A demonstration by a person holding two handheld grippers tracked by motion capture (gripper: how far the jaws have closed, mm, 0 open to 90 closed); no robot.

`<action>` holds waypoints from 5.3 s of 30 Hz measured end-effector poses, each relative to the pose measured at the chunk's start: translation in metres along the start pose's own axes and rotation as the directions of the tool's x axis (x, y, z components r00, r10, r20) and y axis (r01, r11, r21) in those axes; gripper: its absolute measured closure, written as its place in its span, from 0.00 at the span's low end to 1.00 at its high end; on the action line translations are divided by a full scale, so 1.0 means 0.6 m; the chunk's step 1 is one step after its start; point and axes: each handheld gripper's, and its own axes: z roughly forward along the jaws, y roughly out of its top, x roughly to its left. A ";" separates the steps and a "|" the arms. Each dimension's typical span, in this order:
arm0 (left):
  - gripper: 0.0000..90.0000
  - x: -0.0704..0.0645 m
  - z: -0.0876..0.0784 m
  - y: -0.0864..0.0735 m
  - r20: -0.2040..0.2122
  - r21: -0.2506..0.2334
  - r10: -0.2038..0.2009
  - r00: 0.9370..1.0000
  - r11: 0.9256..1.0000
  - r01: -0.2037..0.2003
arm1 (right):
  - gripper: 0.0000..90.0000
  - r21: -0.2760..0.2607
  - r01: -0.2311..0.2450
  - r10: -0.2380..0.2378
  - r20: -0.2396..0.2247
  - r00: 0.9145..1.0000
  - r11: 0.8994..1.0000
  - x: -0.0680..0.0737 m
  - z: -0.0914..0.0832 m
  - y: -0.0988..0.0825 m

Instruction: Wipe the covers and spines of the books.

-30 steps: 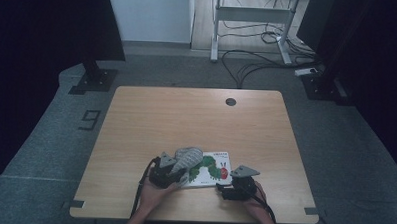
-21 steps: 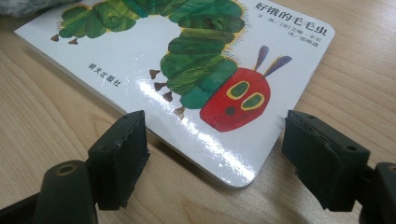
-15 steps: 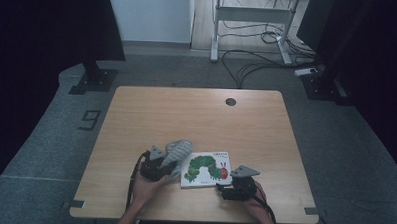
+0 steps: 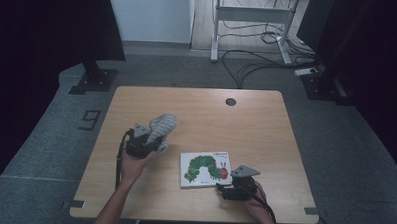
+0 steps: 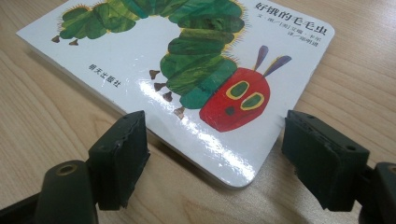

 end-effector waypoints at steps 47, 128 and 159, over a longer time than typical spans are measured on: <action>0.17 -0.122 0.020 -0.066 0.205 0.093 0.084 0.975 0.990 -0.105 | 0.25 -0.004 -0.012 0.012 -0.007 1.000 1.000 -0.001 -0.001 0.000; 0.06 -0.218 0.044 -0.143 0.223 0.178 0.169 0.960 0.961 -0.211 | 0.27 -0.080 -0.346 0.325 -0.197 0.925 0.935 -0.032 -0.026 0.012; 0.04 -0.211 0.051 -0.135 0.221 0.180 0.072 0.973 0.977 -0.113 | 0.29 -0.135 -0.300 0.273 -0.186 0.944 0.945 -0.023 -0.039 0.026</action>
